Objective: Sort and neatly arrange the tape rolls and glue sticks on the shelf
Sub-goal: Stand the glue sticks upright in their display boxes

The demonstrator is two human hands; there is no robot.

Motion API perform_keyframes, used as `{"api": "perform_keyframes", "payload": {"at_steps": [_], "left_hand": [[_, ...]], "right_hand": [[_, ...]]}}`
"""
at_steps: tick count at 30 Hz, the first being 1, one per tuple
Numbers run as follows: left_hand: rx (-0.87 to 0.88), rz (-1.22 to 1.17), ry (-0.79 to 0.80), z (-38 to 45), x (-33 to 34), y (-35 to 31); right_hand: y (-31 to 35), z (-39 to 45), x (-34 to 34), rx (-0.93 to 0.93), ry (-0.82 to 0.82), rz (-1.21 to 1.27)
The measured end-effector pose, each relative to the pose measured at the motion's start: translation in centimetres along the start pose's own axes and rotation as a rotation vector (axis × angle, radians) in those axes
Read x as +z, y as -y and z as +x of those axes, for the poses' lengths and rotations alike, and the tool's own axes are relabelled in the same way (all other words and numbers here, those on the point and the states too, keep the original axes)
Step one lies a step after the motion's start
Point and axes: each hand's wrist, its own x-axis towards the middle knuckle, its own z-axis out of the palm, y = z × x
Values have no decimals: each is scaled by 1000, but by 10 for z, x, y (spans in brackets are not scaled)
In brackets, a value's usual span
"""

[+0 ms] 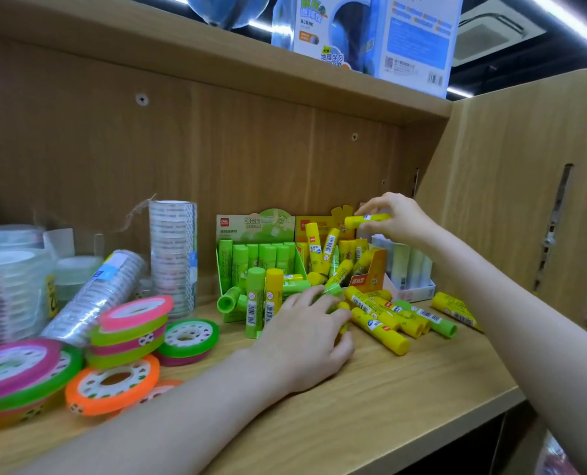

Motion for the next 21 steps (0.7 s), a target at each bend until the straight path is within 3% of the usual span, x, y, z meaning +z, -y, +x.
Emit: {"api": "perform_keyframes", "payload": {"at_steps": [3, 5, 10, 16, 21], "left_hand": [[-6, 2, 11, -1, -2, -1], [-13, -3, 20, -1, -3, -1], [-10, -2, 22, -1, -2, -1], [-10, 5, 27, -1, -3, -1], [-11, -1, 23, -1, -2, -1]], "right_hand": [[1, 1, -1, 83, 139, 158], [1, 2, 0, 137, 148, 216], [4, 9, -4, 87, 34, 63], [7, 14, -2, 28, 161, -156], [18, 15, -10, -53, 79, -224]]}}
